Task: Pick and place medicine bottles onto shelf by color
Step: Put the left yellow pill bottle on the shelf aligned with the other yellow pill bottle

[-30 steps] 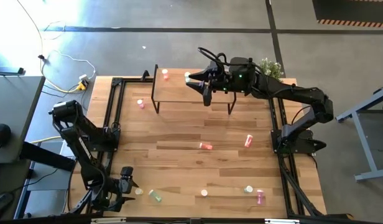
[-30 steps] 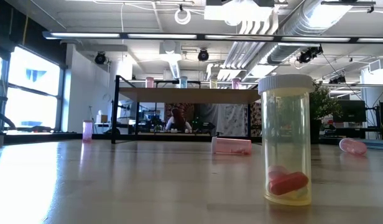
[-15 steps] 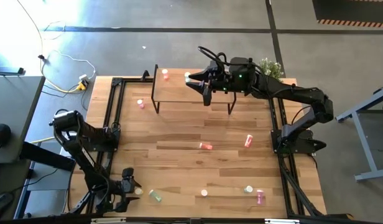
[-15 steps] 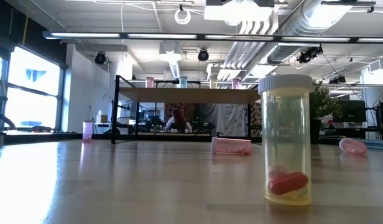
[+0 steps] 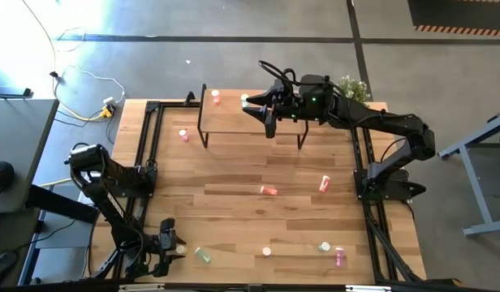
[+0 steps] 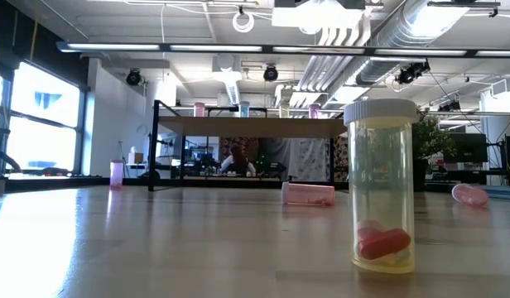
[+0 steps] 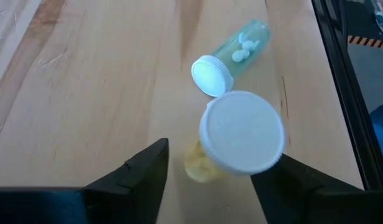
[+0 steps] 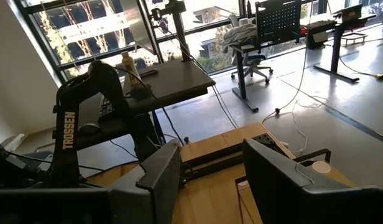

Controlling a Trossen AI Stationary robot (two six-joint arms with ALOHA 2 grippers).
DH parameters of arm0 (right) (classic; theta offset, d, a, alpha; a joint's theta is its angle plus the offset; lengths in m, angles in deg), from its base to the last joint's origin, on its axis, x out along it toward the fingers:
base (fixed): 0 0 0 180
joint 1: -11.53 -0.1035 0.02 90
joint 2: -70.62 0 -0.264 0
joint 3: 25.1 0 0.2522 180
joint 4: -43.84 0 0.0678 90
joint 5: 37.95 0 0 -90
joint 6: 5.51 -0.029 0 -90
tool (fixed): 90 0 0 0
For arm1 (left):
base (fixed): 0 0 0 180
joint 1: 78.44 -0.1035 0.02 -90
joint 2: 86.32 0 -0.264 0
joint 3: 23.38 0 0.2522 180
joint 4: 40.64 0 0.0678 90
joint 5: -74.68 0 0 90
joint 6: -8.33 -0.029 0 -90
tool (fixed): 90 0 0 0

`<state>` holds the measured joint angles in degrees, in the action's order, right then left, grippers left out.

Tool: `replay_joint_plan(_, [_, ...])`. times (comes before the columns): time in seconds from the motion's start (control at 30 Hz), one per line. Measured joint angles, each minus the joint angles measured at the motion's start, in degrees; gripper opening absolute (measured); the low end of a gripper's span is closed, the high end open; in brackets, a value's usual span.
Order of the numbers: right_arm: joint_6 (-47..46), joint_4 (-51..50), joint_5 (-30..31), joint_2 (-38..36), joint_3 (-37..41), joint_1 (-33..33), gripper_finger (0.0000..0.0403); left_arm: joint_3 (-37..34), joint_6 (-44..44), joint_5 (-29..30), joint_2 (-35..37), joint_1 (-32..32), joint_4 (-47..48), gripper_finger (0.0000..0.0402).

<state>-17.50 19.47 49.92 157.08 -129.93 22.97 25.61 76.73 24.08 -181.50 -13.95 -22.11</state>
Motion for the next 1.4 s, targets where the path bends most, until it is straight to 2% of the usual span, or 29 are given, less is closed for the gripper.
replay_joint_plan(0.17, [0.0, -0.04, 0.0, 0.0, 0.0, 0.0, 0.0168, 0.0, 0.0, -0.15, 0.0, 0.0, -0.02, 0.0144])
replay_joint_plan(0.33, [0.01, -0.07, -0.02, 0.0, 0.0, 0.0, 0.0168, 0.0, -0.02, -0.11, 0.0, 0.0, -0.15, 0.0112])
replay_joint_plan(0.5, [0.01, -0.07, -0.02, 0.0, 0.0, 0.0, 0.0168, 0.0, -0.02, -0.1, 0.0, 0.0, -0.63, 0.0098])
replay_joint_plan(0.73, [-2.47, -0.34, -0.02, 0.0, 0.0, -0.18, 0.0168, 0.0, -0.32, -0.83, 1.05, -1.48, -0.79, 0.0098])
replay_joint_plan(1.1, [-2.56, -8.87, -0.03, 0.02, 0.0, -3.19, 0.0168, 0.0, -15.07, -9.19, 10.99, -14.47, 5.53, 0.0099])
replay_joint_plan(1.4, [-1.09, -11.39, 0.22, 0.04, 0.0, -5.49, 0.0171, 0.0, -27.1, -14.24, 24.31, -27.01, 12.85, 0.0099])
